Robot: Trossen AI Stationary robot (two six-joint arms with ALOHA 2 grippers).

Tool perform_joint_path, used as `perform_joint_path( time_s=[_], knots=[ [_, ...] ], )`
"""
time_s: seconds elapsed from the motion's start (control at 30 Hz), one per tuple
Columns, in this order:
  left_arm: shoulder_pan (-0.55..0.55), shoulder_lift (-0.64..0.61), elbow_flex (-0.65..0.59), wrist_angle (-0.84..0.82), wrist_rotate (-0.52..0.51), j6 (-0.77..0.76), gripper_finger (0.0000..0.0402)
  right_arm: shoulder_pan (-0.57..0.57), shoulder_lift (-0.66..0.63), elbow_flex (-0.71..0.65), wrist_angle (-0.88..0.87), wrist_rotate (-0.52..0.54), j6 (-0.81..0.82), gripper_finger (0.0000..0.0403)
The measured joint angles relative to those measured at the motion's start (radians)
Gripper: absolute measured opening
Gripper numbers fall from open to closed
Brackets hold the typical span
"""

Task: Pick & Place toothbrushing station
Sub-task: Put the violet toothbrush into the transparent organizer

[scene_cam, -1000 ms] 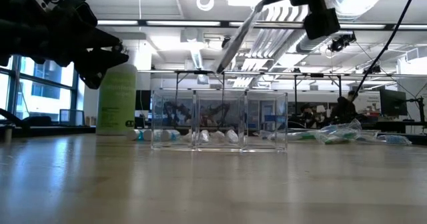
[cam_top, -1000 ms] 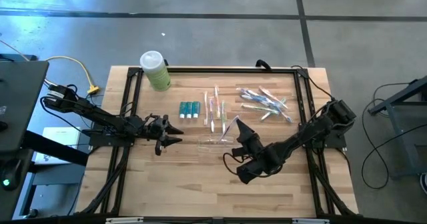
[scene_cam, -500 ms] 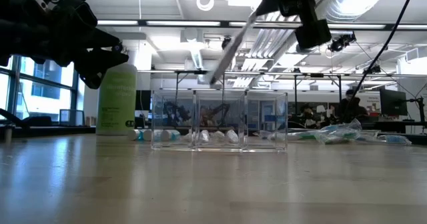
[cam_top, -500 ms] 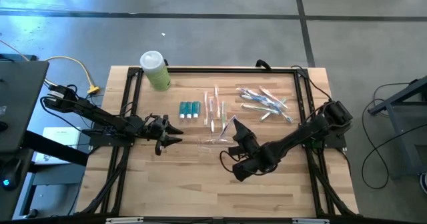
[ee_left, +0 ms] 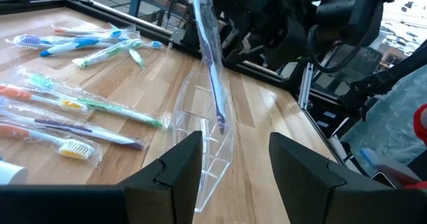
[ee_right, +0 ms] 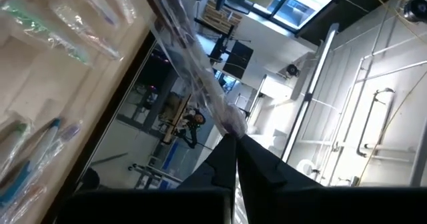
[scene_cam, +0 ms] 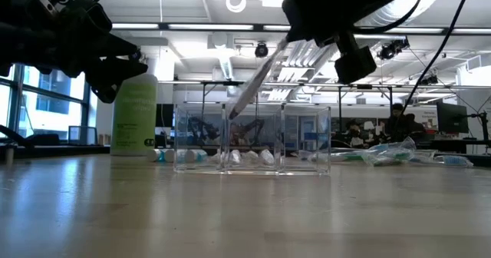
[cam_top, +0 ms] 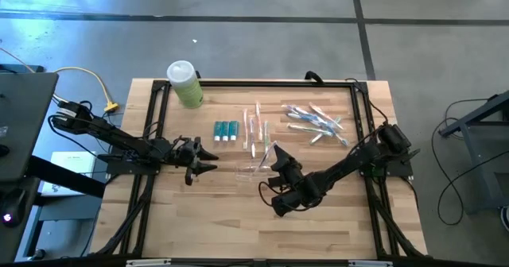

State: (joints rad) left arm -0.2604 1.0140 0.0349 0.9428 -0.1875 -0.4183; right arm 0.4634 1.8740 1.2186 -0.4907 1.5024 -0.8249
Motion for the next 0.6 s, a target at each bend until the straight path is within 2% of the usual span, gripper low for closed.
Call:
perform_joint_path(
  time_s=[0.23, 0.37, 0.6],
  knots=[
    [0.000, 0.000, 0.000, 0.000, 0.000, 0.000, 0.0170, -0.001, 0.000, 0.000, -0.025, 0.051, 0.009, 0.0003],
    [0.000, 0.000, 0.000, 0.000, 0.000, 0.000, 0.0170, 0.001, 0.000, 0.000, -0.081, 0.054, 0.016, 0.0003],
    [0.000, 0.000, 0.000, 0.000, 0.000, 0.000, 0.0170, -0.001, 0.000, 0.000, -0.083, 0.049, 0.041, 0.0003]
  ],
)
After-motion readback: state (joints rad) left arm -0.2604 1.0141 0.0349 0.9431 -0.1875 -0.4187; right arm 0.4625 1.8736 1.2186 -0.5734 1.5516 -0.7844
